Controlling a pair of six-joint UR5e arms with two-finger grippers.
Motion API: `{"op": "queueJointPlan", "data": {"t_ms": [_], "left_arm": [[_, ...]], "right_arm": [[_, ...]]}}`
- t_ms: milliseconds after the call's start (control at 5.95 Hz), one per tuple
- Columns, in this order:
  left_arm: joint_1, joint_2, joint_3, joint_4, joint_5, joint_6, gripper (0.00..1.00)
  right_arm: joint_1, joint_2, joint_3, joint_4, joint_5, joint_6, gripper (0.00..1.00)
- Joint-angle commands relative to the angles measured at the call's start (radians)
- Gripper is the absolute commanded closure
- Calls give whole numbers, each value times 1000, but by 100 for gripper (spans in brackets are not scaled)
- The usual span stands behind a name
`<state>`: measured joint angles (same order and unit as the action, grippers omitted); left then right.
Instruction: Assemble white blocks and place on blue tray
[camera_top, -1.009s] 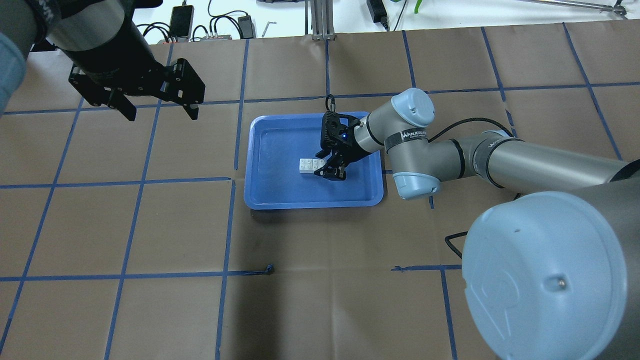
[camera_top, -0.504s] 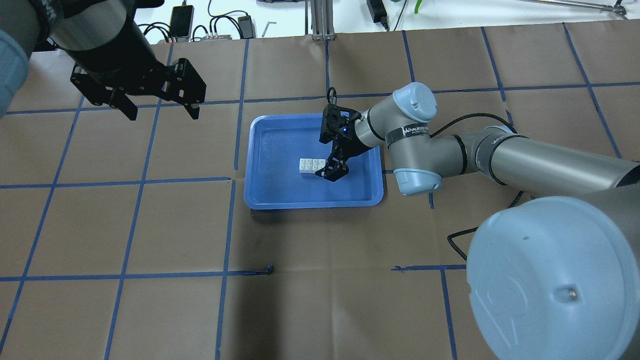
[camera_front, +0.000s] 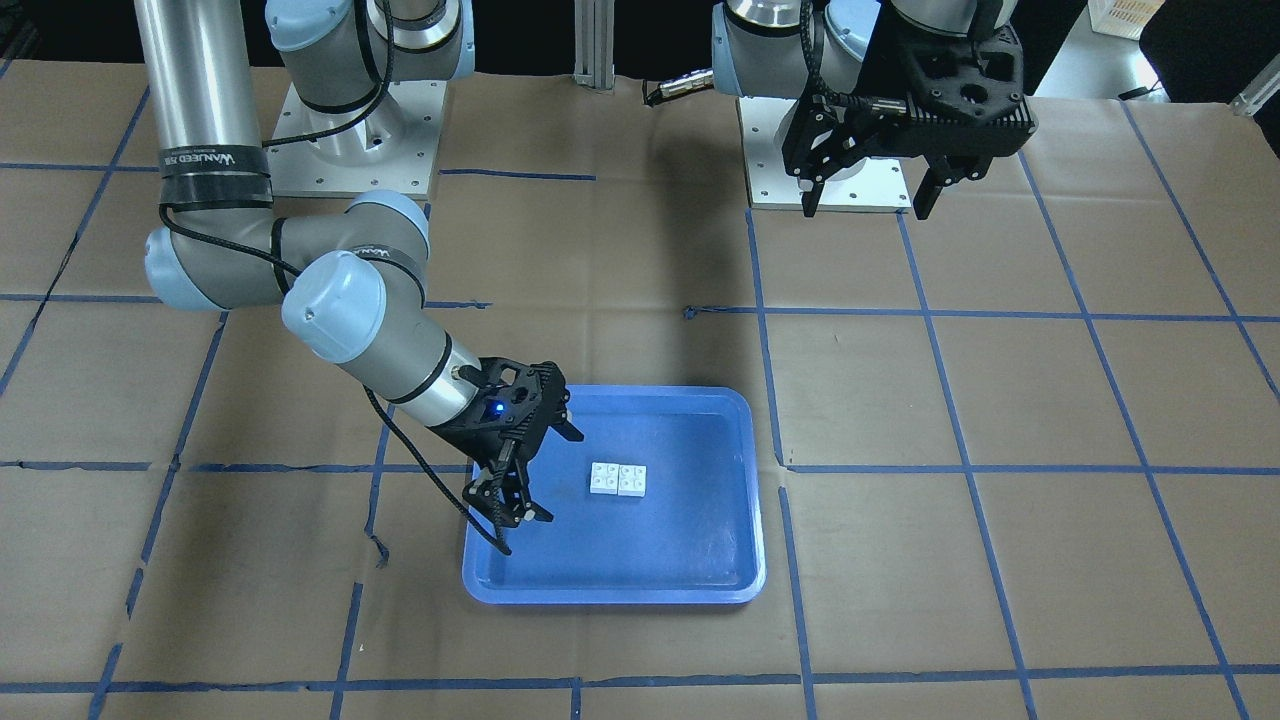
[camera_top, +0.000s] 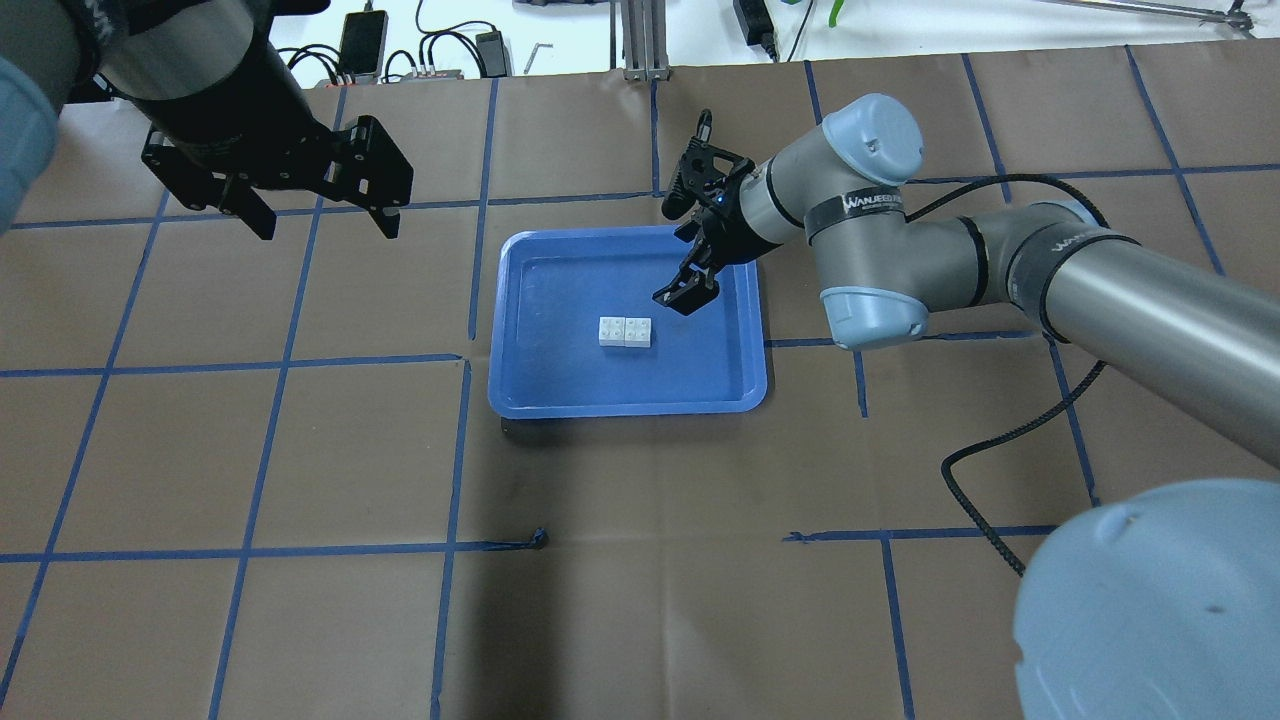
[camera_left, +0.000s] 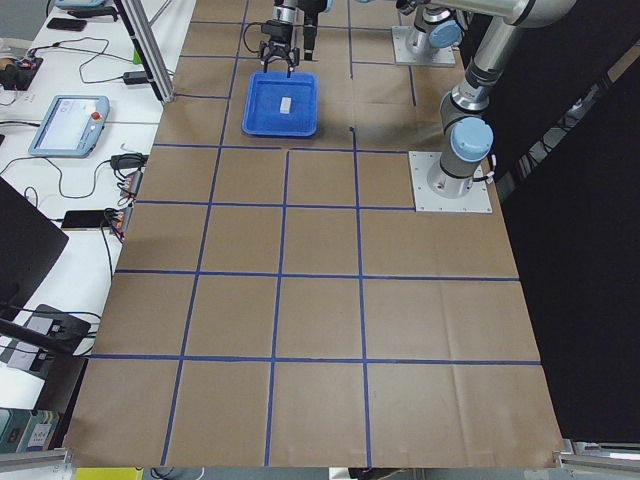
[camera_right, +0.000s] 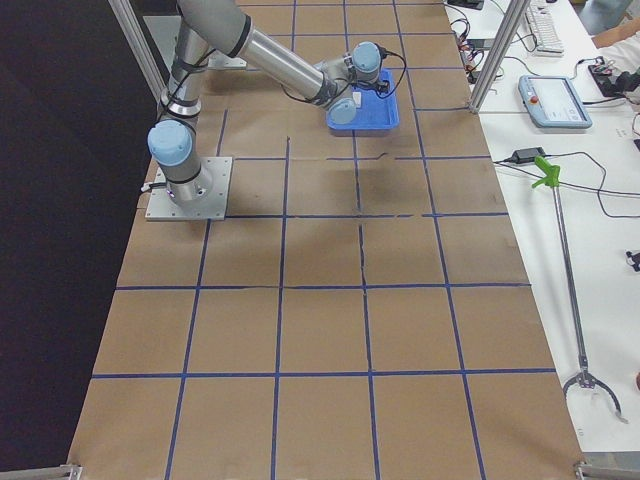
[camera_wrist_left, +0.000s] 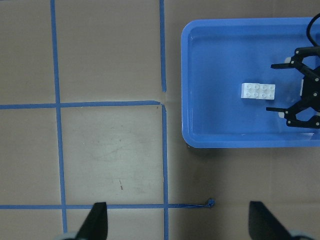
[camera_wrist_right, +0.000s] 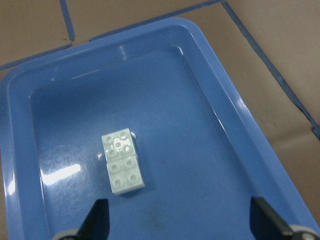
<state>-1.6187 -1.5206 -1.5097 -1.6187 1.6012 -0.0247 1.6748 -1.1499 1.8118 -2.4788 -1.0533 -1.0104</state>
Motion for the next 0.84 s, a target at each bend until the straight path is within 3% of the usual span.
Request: {"op": "queueJointPlan", "data": {"t_ms": [0,336,504,673], "left_arm": [[2,0,-1,0,0,0,1],[3,7,-6,-1,0,0,1],[5,7,-4,-1,2,0,1],[3,7,-6,-1,2,0,1]], "right_arm": [[-76,-107,0,221,-115,106,0],[-134,-221,-3,435,-245,320,0],[-141,-244,-9,483,-257,439,0],[-142,-273,-44,538,-390,566,0]]}}
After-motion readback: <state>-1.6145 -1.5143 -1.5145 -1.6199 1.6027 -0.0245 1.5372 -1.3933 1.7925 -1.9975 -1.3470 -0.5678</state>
